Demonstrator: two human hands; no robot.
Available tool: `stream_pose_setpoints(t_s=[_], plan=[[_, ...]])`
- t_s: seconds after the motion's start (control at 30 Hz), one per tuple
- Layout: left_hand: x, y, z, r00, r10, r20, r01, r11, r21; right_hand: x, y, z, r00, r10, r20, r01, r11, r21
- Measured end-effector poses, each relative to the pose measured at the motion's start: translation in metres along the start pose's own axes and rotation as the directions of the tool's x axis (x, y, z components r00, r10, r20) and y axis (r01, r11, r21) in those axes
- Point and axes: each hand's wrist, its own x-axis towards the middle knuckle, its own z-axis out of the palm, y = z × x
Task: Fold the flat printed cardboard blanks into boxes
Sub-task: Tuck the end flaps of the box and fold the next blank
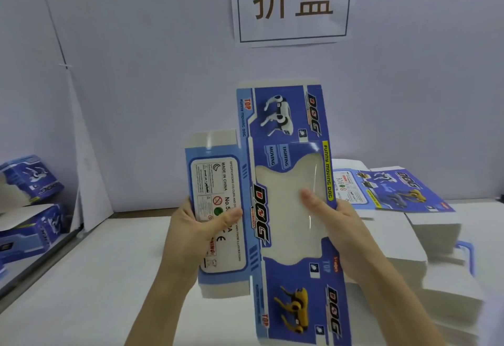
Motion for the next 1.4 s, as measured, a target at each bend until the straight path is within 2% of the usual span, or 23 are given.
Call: stream_pose_setpoints(t_s=[0.17,0.27,0.4,0.53,0.6,0.67,0.73,0.77,0.83,0.9,0.97,1.03,1.07,1.13,1.2,1.23,1.3,1.4], plan=[[-0.002,0.003,0.001,1.000,-0.001,0.026,0.002,0.998,-0.065,0.000,0.001,-0.001,0.997,-0.073,0.009,0.073,0.997,0.022],[-0.003,0.004,0.002,1.000,0.029,0.003,-0.029,0.998,-0.049,0.001,0.003,-0.005,0.998,-0.067,0.010,0.066,0.997,0.046],[-0.001,0.004,0.000,0.999,0.003,0.049,0.000,0.998,-0.062,0.002,0.004,-0.007,0.998,-0.055,0.024,0.055,0.998,0.001],[0.001,0.002,0.000,0.999,0.002,-0.044,-0.002,1.000,0.004,0.002,0.008,-0.004,0.999,-0.035,0.024,0.033,0.998,0.061],[0.000,0.004,0.001,0.999,-0.007,-0.045,0.011,0.995,0.098,0.000,0.006,0.001,0.999,-0.033,-0.004,0.034,0.997,0.074],[-0.001,0.005,0.006,0.993,0.003,-0.115,0.035,0.946,0.322,-0.003,0.005,0.009,0.995,-0.085,-0.054,0.087,0.995,0.044],[-0.006,0.007,0.014,0.980,0.102,-0.172,0.004,0.849,0.529,-0.005,0.005,0.017,0.978,-0.174,-0.114,0.174,0.985,-0.003],[-0.010,0.010,0.019,0.979,0.160,-0.123,-0.071,0.844,0.532,-0.005,0.005,0.021,0.967,-0.217,-0.133,0.215,0.976,-0.029],[-0.017,0.015,0.028,0.983,0.170,0.069,-0.183,0.912,0.367,-0.005,0.006,0.031,0.948,-0.301,-0.102,0.293,0.952,-0.090],[-0.024,0.018,0.036,0.967,0.145,0.212,-0.196,0.951,0.240,-0.007,0.010,0.037,0.936,-0.348,0.048,0.351,0.919,-0.180],[-0.026,0.016,0.040,0.962,0.170,0.211,-0.202,0.970,0.136,-0.012,0.012,0.039,0.900,-0.355,0.252,0.418,0.865,-0.277],[-0.024,0.016,0.035,0.980,0.159,0.116,-0.161,0.987,0.010,-0.015,0.009,0.038,0.866,-0.336,0.370,0.454,0.839,-0.301],[-0.022,0.017,0.031,0.987,0.148,0.057,-0.146,0.988,-0.042,-0.016,0.005,0.037,0.862,-0.358,0.359,0.473,0.824,-0.313],[-0.016,0.019,0.017,0.992,0.125,0.000,-0.125,0.987,-0.100,-0.013,0.001,0.032,0.858,-0.470,0.208,0.514,0.774,-0.370],[-0.013,0.021,0.004,0.995,0.088,0.040,-0.079,0.981,-0.179,-0.009,-0.004,0.022,0.823,-0.567,0.025,0.517,0.731,-0.445],[-0.011,0.019,-0.002,0.994,0.079,0.079,-0.062,0.977,-0.206,-0.007,-0.006,0.016,0.823,-0.567,-0.034,0.497,0.747,-0.442],[-0.011,0.017,-0.008,0.988,0.048,0.144,-0.012,0.971,-0.240,-0.008,-0.011,0.005,0.892,-0.451,-0.045,0.414,0.851,-0.323],[-0.014,0.015,-0.004,0.965,0.015,0.261,0.031,0.985,-0.171,-0.009,-0.007,-0.004,0.956,-0.279,0.087,0.284,0.958,-0.047]])
